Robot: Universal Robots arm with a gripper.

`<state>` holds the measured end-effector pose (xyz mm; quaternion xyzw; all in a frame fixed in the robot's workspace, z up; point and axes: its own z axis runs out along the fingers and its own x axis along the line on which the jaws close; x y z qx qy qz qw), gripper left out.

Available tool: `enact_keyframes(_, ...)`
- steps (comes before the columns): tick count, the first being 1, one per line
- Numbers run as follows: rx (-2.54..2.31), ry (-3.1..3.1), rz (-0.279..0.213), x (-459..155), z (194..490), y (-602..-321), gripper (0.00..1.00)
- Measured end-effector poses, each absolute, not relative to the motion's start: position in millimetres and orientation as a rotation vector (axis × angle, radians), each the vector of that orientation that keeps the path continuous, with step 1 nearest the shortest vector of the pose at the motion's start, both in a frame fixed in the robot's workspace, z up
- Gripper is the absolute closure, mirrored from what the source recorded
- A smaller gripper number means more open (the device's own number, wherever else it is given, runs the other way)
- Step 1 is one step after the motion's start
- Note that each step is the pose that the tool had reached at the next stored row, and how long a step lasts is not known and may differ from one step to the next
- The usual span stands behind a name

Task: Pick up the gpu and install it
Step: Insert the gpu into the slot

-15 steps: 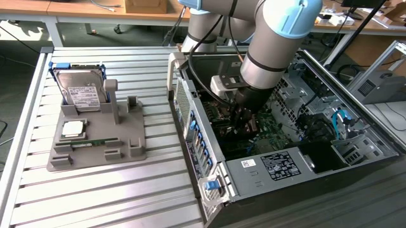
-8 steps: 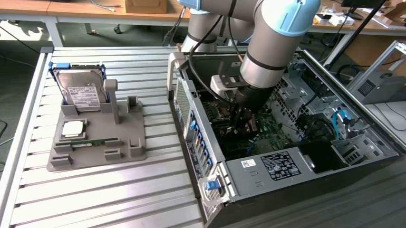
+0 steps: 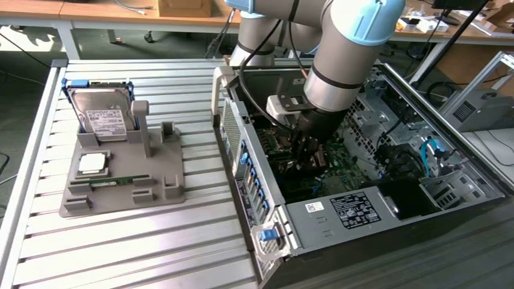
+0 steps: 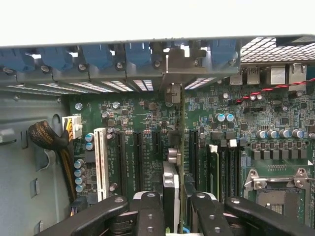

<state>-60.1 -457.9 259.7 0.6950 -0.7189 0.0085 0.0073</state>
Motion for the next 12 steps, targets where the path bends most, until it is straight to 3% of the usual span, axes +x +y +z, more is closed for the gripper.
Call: enact_keyframes(12,2.173,-2.248,0.026,-57.3,264.1,-457.9,0.73)
